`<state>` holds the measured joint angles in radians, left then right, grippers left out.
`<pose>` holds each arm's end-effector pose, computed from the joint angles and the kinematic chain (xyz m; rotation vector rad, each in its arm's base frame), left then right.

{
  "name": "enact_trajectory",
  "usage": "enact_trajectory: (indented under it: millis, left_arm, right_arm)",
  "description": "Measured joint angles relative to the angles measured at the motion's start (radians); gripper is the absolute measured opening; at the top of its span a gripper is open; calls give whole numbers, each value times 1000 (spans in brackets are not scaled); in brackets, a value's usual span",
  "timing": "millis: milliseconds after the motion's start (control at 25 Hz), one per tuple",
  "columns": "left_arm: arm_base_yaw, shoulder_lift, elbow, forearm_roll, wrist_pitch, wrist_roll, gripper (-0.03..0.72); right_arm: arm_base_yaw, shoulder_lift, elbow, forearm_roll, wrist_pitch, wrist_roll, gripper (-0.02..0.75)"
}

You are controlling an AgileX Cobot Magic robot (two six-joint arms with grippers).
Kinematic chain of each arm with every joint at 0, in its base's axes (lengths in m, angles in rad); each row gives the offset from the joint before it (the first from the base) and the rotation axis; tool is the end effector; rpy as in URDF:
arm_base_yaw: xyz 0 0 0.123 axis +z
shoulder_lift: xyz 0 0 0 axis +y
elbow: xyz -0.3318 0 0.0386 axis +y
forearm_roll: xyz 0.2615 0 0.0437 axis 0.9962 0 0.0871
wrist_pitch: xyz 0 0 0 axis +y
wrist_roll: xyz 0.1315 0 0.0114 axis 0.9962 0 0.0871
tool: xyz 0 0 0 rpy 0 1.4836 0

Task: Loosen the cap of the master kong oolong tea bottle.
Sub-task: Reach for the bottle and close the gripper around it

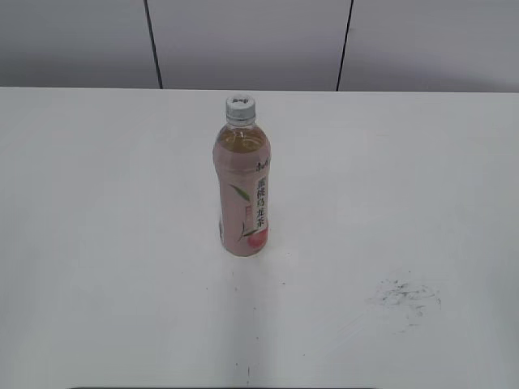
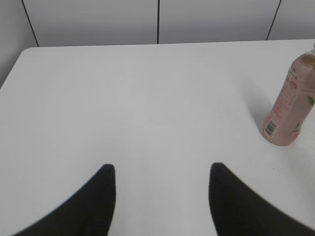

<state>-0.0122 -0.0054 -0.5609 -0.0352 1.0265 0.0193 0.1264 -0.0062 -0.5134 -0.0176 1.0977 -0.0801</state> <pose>-0.0120 -0.0038 0.2889 0.0329 1.9432 -0.0366 -0.0101 -0.0034 0.2650 -0.2111 2.0507 0.0075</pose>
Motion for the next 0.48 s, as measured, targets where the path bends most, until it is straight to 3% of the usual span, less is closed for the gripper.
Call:
enact_trajectory:
  millis: [480]
  left_arm:
    - [0,0,0,-29,0,0,373]
  right_arm:
    - [0,0,0,0,0,0,571]
